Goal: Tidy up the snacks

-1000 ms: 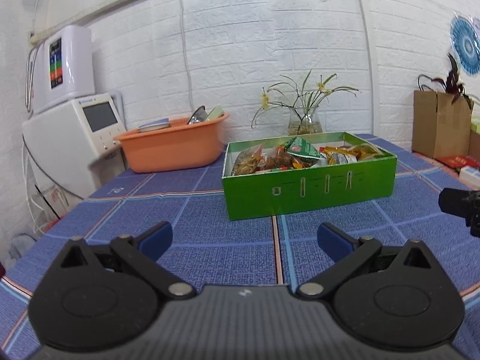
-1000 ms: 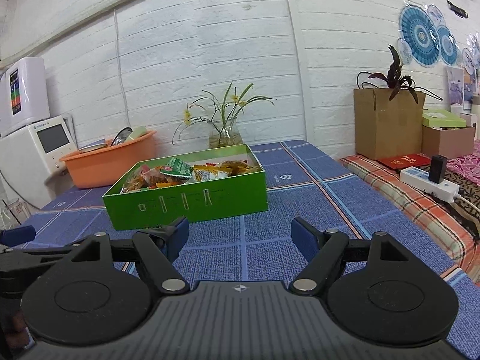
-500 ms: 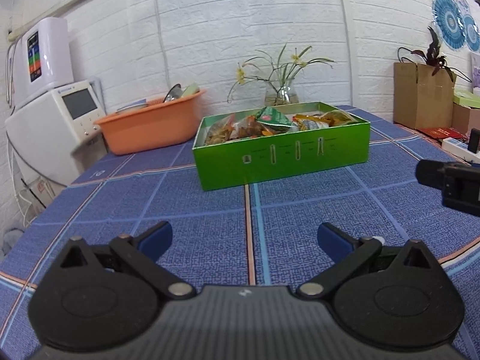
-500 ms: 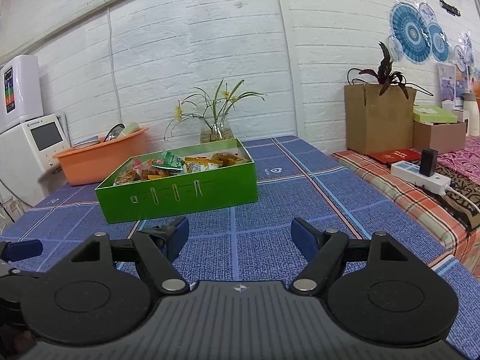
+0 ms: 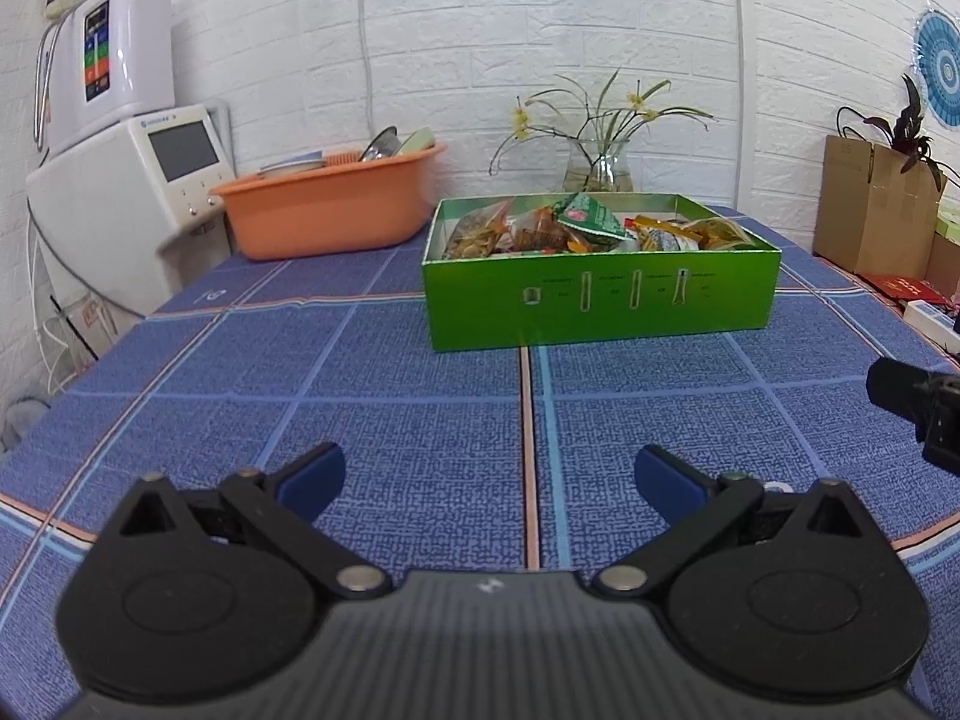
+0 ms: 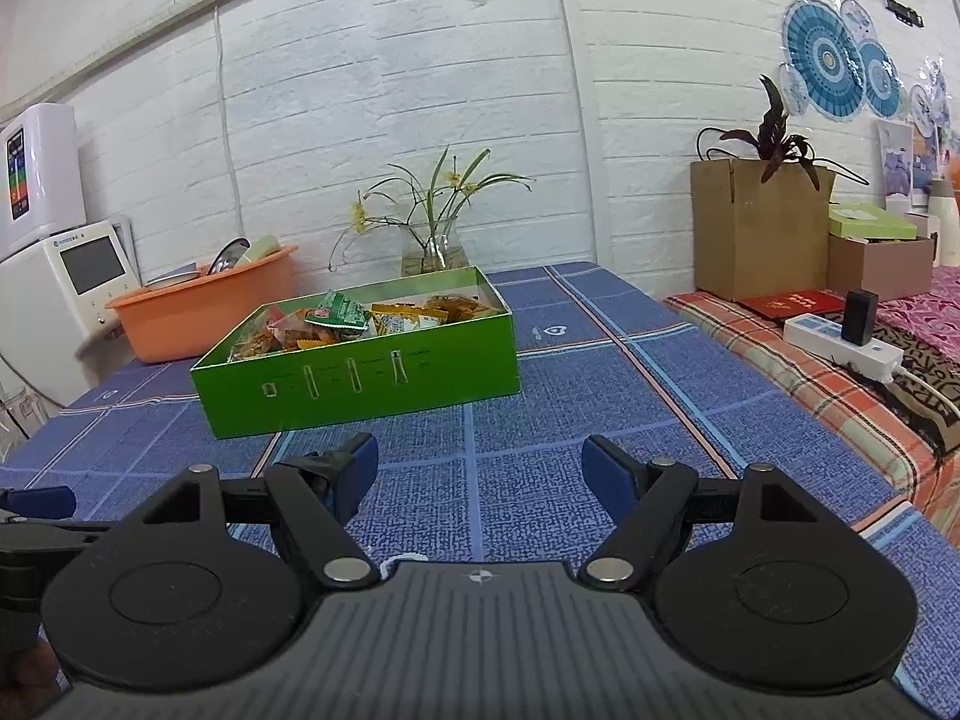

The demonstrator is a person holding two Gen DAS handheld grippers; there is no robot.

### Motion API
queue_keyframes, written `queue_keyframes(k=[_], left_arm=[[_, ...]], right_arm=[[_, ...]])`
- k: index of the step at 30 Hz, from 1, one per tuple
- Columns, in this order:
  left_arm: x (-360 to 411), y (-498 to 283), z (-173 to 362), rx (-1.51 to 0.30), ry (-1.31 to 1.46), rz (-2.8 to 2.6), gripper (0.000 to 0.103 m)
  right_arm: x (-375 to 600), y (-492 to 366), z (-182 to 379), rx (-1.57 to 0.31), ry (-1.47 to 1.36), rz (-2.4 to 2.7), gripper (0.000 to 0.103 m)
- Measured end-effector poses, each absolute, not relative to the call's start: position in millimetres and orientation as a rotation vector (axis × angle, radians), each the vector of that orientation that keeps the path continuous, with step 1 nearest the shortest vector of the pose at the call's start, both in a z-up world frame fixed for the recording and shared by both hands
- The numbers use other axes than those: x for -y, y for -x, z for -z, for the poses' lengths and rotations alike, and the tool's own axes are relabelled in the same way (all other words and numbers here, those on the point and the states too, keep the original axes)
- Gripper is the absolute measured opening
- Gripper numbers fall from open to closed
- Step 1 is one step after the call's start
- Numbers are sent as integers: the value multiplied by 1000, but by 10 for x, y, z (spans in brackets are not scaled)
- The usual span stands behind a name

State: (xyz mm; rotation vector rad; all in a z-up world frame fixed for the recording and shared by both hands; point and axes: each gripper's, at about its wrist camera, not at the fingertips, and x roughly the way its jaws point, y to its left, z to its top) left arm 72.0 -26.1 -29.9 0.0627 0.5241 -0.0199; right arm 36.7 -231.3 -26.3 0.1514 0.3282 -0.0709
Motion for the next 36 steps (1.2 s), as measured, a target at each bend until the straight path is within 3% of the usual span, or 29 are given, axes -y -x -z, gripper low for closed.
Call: queue_keyframes(k=[36], left_arm=[[176,-773,346,-556,-3,17,103]], right_arm=[[2239,-392,302,-358,-135,71,103]])
